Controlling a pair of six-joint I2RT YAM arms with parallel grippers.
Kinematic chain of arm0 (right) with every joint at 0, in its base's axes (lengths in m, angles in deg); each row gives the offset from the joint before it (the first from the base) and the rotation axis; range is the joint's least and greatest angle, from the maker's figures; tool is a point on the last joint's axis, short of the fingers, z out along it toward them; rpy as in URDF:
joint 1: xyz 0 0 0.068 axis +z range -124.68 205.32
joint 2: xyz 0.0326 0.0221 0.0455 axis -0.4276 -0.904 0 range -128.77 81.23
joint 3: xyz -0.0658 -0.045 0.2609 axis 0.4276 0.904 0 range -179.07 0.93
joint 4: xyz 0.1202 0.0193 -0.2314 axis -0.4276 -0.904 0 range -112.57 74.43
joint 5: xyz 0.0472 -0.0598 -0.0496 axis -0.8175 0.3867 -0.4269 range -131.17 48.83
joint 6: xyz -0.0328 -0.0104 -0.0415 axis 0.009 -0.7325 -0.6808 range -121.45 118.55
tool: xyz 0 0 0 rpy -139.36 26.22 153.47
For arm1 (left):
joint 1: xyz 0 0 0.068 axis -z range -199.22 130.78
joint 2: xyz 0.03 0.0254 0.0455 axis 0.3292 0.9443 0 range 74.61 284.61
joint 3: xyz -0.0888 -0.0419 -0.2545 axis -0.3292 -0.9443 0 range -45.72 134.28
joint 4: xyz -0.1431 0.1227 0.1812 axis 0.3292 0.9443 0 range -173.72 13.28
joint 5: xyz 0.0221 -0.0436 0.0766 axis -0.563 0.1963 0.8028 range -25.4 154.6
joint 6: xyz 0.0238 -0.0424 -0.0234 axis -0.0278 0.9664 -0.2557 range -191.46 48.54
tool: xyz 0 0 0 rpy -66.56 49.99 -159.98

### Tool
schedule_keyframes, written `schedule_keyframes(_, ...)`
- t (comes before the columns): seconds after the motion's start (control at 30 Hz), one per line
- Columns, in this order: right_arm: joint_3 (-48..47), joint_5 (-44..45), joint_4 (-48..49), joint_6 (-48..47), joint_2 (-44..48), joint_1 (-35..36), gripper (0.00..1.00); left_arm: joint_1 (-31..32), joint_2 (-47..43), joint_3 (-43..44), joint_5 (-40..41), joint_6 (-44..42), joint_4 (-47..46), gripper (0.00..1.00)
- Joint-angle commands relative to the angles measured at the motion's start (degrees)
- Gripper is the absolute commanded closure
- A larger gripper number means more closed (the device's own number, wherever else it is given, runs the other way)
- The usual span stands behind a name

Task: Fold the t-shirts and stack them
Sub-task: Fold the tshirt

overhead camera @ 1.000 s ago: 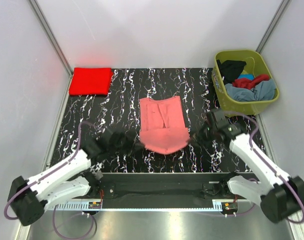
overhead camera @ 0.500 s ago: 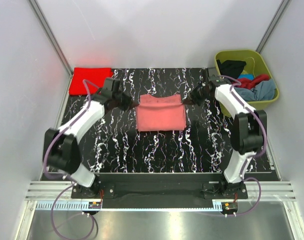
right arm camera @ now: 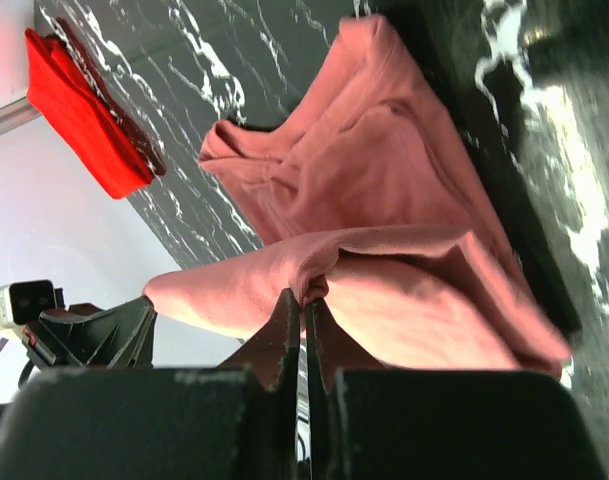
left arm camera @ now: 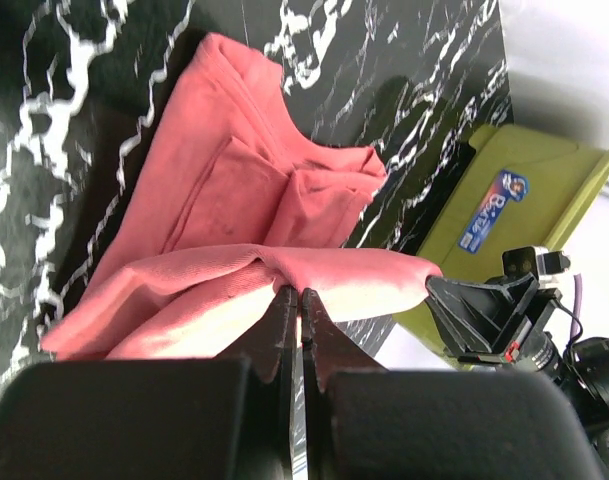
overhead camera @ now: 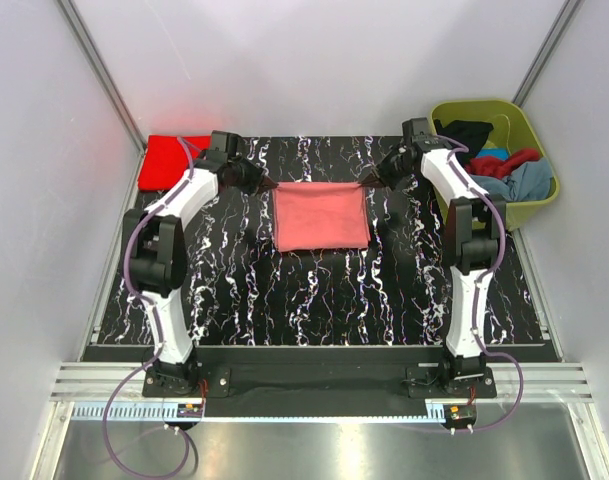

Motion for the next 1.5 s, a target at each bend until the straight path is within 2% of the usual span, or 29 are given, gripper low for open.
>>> schedule_keyframes(0.0, -6.06, -2.11, 0.46, -0.88, -3.46, -0.78, 1.00, -1.77, 3.05, 3.89, -2.07, -0.82, -2.08, 1.00)
schedule_keyframes(0.2, -9.15, -2.82, 0.28, -0.70, -8.03, -1.31, 0.97, -3.35, 9.46, 6.61, -5.05, -0.38, -3.92, 1.00)
schedule_keyframes(0.27, -10.38, -3.43, 0.20, -1.32, -9.26, -1.48, 0.90, -3.53, 11.05, 8.19, -5.93, -1.17, -4.27, 0.99)
schedule_keyframes(0.3, -11.25, -3.52, 0.28, -2.01, -10.75, -1.83, 0.88, -3.88, 12.97, 9.07, -6.11, -1.78, -4.62, 0.94)
schedule_keyframes(0.33, -13.52, -3.43, 0.46, -2.63, -11.63, -2.27, 0.80, -4.14, 14.12, 11.60, -5.94, -4.31, -4.28, 0.91)
schedule_keyframes(0.37, -15.46, -3.43, 0.46, -3.68, -12.94, -2.54, 0.76, -4.32, 15.27, 13.54, -5.41, -6.43, -3.84, 0.86)
schedule_keyframes(0.4, -20.53, -3.69, -0.06, -6.65, -16.18, -3.50, 0.71, -4.67, 18.50, 16.43, -4.97, -11.41, 0.69, 0.82)
schedule_keyframes(0.43, -23.97, -4.13, -1.55, -8.25, -18.12, -3.94, 0.65, -4.85, 20.01, 23.24, -4.01, -13.98, 4.13, 0.81)
schedule_keyframes(0.5, -32.58, -4.75, -6.72, -12.89, -23.65, -4.74, 0.57, -4.94, 20.90, 27.52, -3.56, -18.73, 9.85, 0.76)
schedule_keyframes(0.53, -40.54, -4.92, -11.79, -14.75, -24.90, -4.83, 0.53, -4.85, 19.86, 27.62, -2.17, -22.06, 10.57, 0.75)
schedule_keyframes(0.57, -43.40, -4.32, -14.28, -16.77, -25.61, -4.83, 0.48, -4.67, 18.19, 26.31, -1.11, -23.05, 10.67, 0.73)
schedule_keyframes(0.63, -42.40, -4.66, -16.41, -20.73, -23.87, -4.39, 0.46, -3.88, 13.10, 21.76, 0.30, -24.37, 10.23, 0.71)
schedule_keyframes(0.77, -25.80, -10.01, -7.30, -22.15, -14.74, -2.37, 0.46, -0.81, 8.78, 14.80, -4.08, -23.85, 4.71, 0.71)
schedule_keyframes(0.8, -19.67, -11.16, -1.36, -21.10, -11.84, -1.67, 0.49, 0.59, 8.25, 11.74, -5.57, -22.37, -0.44, 0.72)
schedule_keyframes(0.9, -15.05, -15.73, 5.97, -17.25, -10.76, 0.44, 0.53, 2.79, 9.38, 8.30, -10.23, -18.77, -9.96, 0.75)
schedule_keyframes(0.93, -14.78, -16.69, 7.30, -16.53, -11.20, 0.97, 0.58, 3.15, 10.08, 7.94, -11.72, -18.14, -11.81, 0.75)
schedule_keyframes(1.03, -14.78, -18.90, 12.66, -13.11, -14.00, 2.20, 0.65, 3.59, 13.77, 7.41, -13.04, -16.56, -17.26, 0.75)
schedule_keyframes(1.2, -16.61, -21.54, 23.12, -5.54, -22.87, 1.33, 0.69, 1.49, 22.30, 10.12, -14.20, -14.09, -22.20, 0.77)
schedule_keyframes(1.37, -20.31, -21.98, 27.00, -2.82, -30.69, -0.25, 0.69, 0.25, 28.97, 17.15, -10.94, -19.36, -15.90, 0.79)
schedule_keyframes(1.47, -22.51, -22.15, 26.48, -2.03, -32.55, -1.48, 0.69, -0.71, 29.26, 19.45, -10.95, -19.89, -14.21, 0.79)
